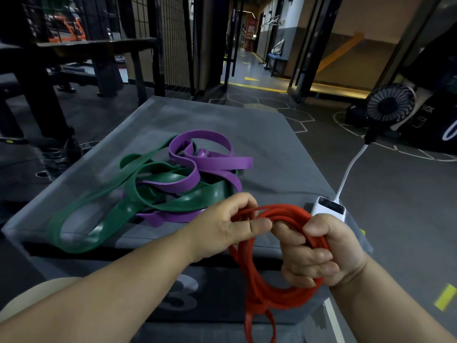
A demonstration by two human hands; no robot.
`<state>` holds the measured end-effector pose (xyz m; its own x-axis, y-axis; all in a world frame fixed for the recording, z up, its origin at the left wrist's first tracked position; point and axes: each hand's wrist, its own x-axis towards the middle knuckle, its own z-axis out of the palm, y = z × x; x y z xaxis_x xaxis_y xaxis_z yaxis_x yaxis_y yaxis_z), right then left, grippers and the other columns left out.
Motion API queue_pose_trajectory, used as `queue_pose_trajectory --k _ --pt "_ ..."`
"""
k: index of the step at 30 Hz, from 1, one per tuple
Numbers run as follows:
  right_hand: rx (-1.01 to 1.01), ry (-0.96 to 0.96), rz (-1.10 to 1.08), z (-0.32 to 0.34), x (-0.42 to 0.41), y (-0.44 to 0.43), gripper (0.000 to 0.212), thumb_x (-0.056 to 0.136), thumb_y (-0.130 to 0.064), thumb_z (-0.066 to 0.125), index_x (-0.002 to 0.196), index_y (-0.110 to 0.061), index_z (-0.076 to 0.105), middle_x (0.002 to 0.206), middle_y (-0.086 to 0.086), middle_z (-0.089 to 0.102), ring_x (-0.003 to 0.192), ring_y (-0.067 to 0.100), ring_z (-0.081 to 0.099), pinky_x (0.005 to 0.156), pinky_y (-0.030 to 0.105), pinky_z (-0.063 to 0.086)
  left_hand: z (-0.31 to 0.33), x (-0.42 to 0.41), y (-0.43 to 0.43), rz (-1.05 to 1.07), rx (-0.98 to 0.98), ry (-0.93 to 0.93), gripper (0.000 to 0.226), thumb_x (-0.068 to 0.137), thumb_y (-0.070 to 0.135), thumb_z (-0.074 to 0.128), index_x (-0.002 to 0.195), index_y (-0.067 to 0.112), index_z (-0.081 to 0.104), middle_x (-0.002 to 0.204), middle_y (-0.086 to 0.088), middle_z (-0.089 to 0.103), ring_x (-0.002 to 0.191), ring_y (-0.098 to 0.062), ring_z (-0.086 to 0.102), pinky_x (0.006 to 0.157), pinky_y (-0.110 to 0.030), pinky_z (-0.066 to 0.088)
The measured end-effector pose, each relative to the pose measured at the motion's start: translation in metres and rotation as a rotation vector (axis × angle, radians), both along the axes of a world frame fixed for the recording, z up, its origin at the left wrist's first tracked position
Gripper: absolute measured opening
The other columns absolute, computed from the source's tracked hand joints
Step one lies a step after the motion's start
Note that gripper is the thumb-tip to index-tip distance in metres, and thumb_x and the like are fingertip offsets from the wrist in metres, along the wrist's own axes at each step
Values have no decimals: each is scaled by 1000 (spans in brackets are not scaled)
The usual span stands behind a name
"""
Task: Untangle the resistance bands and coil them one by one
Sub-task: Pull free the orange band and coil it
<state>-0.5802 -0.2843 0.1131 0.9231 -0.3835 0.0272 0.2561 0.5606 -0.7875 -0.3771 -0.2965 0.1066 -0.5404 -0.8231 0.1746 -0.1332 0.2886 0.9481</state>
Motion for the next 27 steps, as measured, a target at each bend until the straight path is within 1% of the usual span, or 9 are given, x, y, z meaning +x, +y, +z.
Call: queue_pose_trajectory --k 3,6,7,11,13,16,19,23,27 --pt "3 -8 0 0 0 1 8 89 -23 48 88 -15 51 54 -9 39 38 8 38 63 23 49 0 3 0 -71 65 -11 50 71 57 63 99 17 58 75 8 51 70 -8 48 64 -21 43" --pt "-19 -2 -34 -2 2 1 8 89 -23 49 85 -16 50 53 -9 39 39 8 38 64 24 48 -8 -1 2 -83 68 -73 44 73 62 57 109 36 60 104 4 66 100 -11 62 91 -27 49" --pt "-23 2 -47 -2 2 0 8 88 -23 49 84 -16 50 53 -9 38 39 9 37 64 25 47 -10 -3 4 -76 57 -81 45 73 63 56 109 37 60 110 1 67 104 -10 62 94 -27 48" --pt "-15 -18 -82 -3 1 -2 10 88 -21 48 83 -14 51 54 -5 40 41 12 38 68 27 48 -10 -5 3 32 -9 -95 42 76 59 59 101 25 64 86 6 68 83 -10 64 81 -32 51" --pt "-18 5 -110 -4 0 -4 11 87 -22 51 84 -12 53 56 -4 47 43 12 46 68 29 51 -8 -3 -1 74 -19 -49 36 79 52 61 96 20 66 79 5 68 77 -12 64 76 -36 53" --pt "-68 164 -253 -5 0 -5 26 75 -30 73 81 -11 57 58 2 54 48 15 56 60 32 54 -4 -1 -2 111 7 67 24 80 52 59 85 29 64 69 5 60 67 -13 61 64 -31 50" --pt "-60 235 -357 -6 -3 -4 44 59 -33 87 86 -8 62 56 5 52 45 17 55 54 33 55 -4 0 -4 127 -57 56 35 78 60 52 86 27 61 68 9 56 64 -12 56 64 -29 47" --pt "-99 232 -419 1 -1 -6 36 58 -39 88 73 -13 69 57 4 56 40 13 54 49 29 53 -7 -2 -6 95 -1 82 31 76 59 54 82 29 60 67 7 59 63 -14 60 60 -26 47" --pt "-161 161 -402 0 -2 -8 33 72 -44 80 75 -13 70 64 3 63 49 13 61 57 30 56 -5 1 -6 3 140 112 28 86 47 65 93 20 61 73 6 64 70 -14 65 64 -26 49"
